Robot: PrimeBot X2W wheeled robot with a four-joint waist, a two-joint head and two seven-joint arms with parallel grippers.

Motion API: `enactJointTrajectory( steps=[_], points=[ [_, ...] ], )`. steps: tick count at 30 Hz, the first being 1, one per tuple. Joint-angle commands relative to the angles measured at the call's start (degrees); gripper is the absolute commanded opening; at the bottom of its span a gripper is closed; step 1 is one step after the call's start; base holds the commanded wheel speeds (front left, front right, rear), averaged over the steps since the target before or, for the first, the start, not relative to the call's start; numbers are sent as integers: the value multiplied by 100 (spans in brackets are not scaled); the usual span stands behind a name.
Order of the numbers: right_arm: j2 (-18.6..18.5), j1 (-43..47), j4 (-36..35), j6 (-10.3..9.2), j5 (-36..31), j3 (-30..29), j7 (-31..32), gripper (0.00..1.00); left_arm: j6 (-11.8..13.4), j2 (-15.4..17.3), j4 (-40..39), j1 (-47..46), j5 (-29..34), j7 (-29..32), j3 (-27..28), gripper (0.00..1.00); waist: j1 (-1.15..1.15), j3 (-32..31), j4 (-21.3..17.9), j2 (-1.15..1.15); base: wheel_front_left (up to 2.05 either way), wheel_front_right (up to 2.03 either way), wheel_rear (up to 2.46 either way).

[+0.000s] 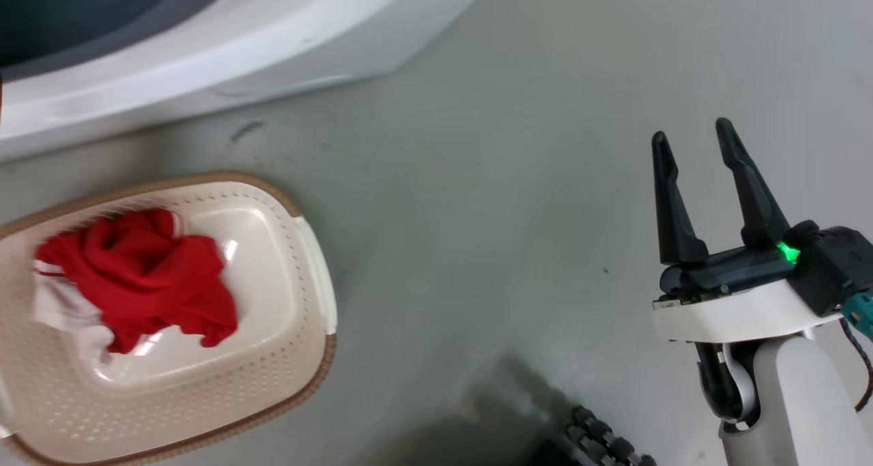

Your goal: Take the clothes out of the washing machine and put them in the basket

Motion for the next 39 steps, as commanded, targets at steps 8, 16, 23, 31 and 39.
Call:
enactJointTrajectory(
  steps=[8, 16, 23, 31, 39],
  points=[
    [1, 208, 110, -5, -330, -249, -11, 100, -10, 22, -191, 1008, -422, -1353, -370, 0, 0, -920, 596, 0, 0, 0, 0],
    [1, 425, 209, -6, -573, -303, -11, 100, -10, -146, -353, 1945, -585, -2588, -791, 0, 0, -1557, 919, 0, 0, 0, 0],
    [1, 620, 264, -6, -754, -341, -11, 100, -10, -185, -395, 2580, -522, -3655, -899, 0, 0, -2050, 1164, 0, 0, 0, 0],
    [1, 808, 338, -5, -891, -389, -11, 100, 225, -321, -1043, 3303, -305, -3972, -563, 0, 0, -2549, 1386, 0, 0, 0, 0],
    [1, 948, 410, -6, -989, -364, -11, 100, 467, -565, -2843, 4629, 255, -3975, 138, 0, 0, -2894, 1588, 0, 0, 0, 0]
  ],
)
